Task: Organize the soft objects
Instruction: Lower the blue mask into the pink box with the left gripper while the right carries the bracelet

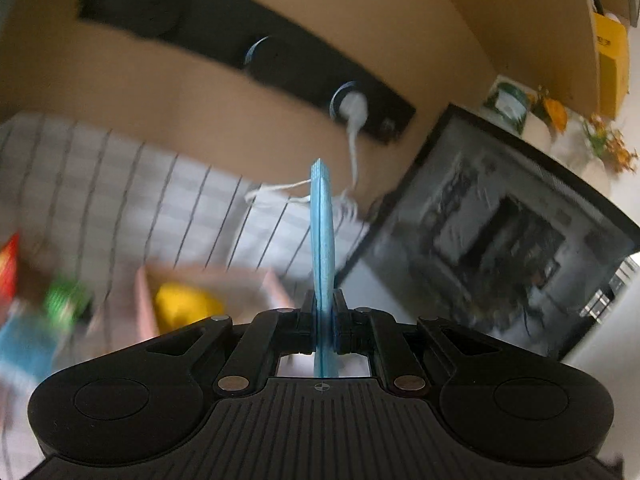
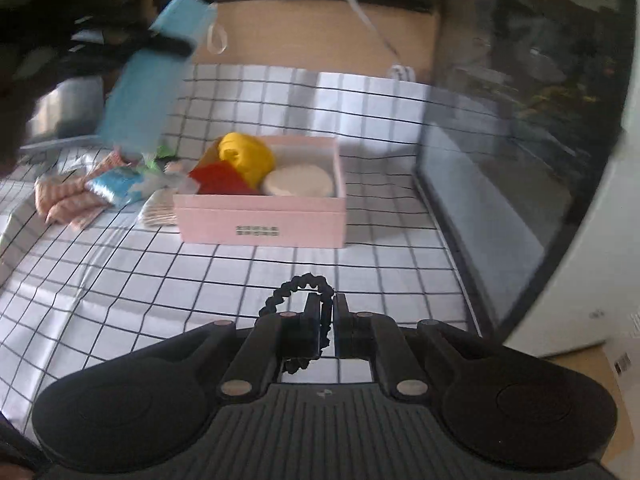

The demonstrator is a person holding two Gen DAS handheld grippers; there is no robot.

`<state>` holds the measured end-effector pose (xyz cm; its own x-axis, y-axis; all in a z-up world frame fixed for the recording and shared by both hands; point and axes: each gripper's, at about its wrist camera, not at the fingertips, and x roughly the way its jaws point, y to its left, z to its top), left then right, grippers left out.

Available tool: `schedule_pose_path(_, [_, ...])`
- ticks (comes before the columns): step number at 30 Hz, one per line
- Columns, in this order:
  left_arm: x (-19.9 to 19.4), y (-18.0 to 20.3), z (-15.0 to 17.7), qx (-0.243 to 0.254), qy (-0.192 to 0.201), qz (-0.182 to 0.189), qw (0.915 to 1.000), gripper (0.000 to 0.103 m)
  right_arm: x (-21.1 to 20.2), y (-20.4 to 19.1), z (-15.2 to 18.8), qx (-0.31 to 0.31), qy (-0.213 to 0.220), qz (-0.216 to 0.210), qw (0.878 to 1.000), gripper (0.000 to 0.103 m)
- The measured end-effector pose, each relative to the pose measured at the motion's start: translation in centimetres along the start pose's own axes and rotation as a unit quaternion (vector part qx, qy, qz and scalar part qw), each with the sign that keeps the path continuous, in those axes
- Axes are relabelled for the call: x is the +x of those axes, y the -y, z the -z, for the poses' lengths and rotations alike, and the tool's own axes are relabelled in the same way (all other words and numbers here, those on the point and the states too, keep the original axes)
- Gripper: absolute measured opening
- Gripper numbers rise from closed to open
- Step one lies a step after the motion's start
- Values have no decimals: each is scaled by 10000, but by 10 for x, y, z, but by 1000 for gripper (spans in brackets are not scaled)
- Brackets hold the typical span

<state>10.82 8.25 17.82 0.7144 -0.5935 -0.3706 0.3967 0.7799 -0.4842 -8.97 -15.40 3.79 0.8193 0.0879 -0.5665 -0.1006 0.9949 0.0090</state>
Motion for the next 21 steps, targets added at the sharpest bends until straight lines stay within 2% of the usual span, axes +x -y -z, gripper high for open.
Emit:
schedule_pose_path(4, [53,-6,-21,3,27,39,10000,9,-5,15,8,145,25,201,9997,6])
schedule_pose_path(6, [83,-19,-21,-84,-105,0,9999,14,-7,21,11,222,5,309,9993,6])
schedule_pose_path(7, [97,-26,-20,-88,-217,-59,9997,14,-8,25,13,268,-15,360,9990,6])
schedule_pose_path(10, [131,-48,1,-48,-726,-598,9956,14,-10,35,19,372,-69,472,9982,6])
schedule_pose_path(12, [143,-65,20,-213,-1156,-717,9905,14,-10,41,23,444,-110,508,9977,6])
schedule_pose_path(15, [139,-81,41,-407,-1322,-929,9860,14,-6,46,24,494,-167,507,9973,6])
schedule_pose_path(17, [125,-87,49,-551,-1259,-1009,9854,14,-6,45,23,453,-160,484,9977,6])
schedule_pose_path(21, [75,-86,59,-727,-1045,-905,9877,14,2,43,6,257,-3,287,9993,6])
